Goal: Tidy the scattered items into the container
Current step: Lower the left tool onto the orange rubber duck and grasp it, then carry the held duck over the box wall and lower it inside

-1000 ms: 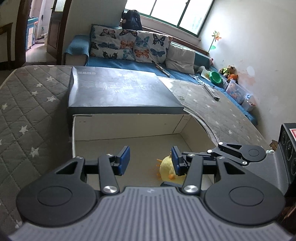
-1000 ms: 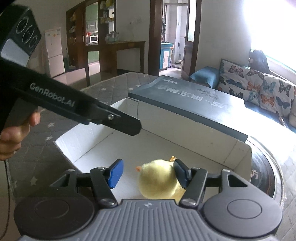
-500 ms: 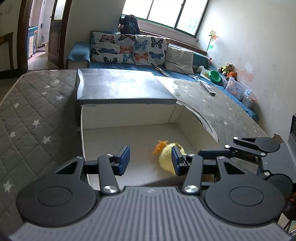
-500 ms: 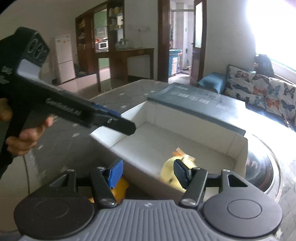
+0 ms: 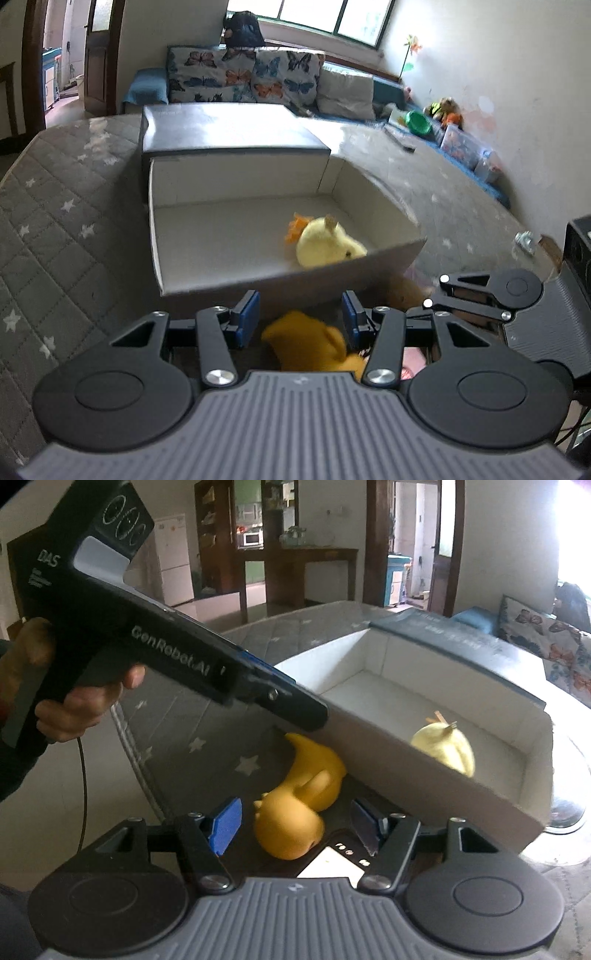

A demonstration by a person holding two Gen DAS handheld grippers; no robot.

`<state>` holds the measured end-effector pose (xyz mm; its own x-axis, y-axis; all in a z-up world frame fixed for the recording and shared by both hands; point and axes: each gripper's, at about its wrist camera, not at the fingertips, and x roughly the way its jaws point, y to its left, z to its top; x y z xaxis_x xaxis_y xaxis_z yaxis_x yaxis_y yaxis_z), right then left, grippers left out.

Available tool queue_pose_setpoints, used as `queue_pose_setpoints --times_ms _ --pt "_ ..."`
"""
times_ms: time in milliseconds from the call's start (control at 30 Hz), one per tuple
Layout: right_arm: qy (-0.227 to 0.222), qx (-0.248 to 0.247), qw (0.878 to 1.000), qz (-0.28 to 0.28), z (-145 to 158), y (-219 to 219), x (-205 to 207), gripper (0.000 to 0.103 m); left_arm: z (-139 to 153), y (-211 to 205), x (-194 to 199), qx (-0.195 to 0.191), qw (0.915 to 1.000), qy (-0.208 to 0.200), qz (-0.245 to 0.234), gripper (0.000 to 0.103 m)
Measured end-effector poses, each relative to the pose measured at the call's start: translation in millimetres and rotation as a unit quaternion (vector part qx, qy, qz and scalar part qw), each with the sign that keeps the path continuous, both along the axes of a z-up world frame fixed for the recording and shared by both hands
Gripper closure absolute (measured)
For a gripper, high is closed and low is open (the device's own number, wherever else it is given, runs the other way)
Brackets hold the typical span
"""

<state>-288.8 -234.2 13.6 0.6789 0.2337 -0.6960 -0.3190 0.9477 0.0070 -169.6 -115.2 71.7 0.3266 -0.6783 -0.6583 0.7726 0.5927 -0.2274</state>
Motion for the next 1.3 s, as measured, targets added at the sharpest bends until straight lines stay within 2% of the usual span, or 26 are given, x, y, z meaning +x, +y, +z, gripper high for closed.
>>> queue_pose_setpoints --times_ms 300,500,633,767,900,1300 --pt "0.006 -0.018 1.000 -0.003 -22.5 9.1 16.3 0.036 -24.8 -1.9 13.2 0.009 0.9991 0.040 0.011 0.054" --pt "0.010 -0.026 1.000 -0.004 -29.3 13.6 21.5 0.037 -34.0 -3.3 20.5 0.000 0.9979 0.064 0.011 0.054" --pt "0.013 -0.038 0.999 -0.009 -32.6 11.5 22.6 0.047 -38.6 -0.9 25.6 -0.016 0.9960 0.086 0.014 0.054" --pt "0.016 -0.033 0.999 -0.013 -34.1 8.3 21.6 0.049 -41.3 2.3 28.5 -0.027 0.9941 0.103 0.020 0.054" --pt "0.017 -0.020 1.000 -0.012 -32.9 6.4 18.2 0.057 -39.4 5.2 26.6 -0.031 0.9939 0.104 0.018 0.054" --pt "0.016 -0.013 1.000 -0.021 -33.0 10.2 17.2 0.057 -40.6 4.3 24.3 -0.035 0.9928 0.113 0.017 0.054"
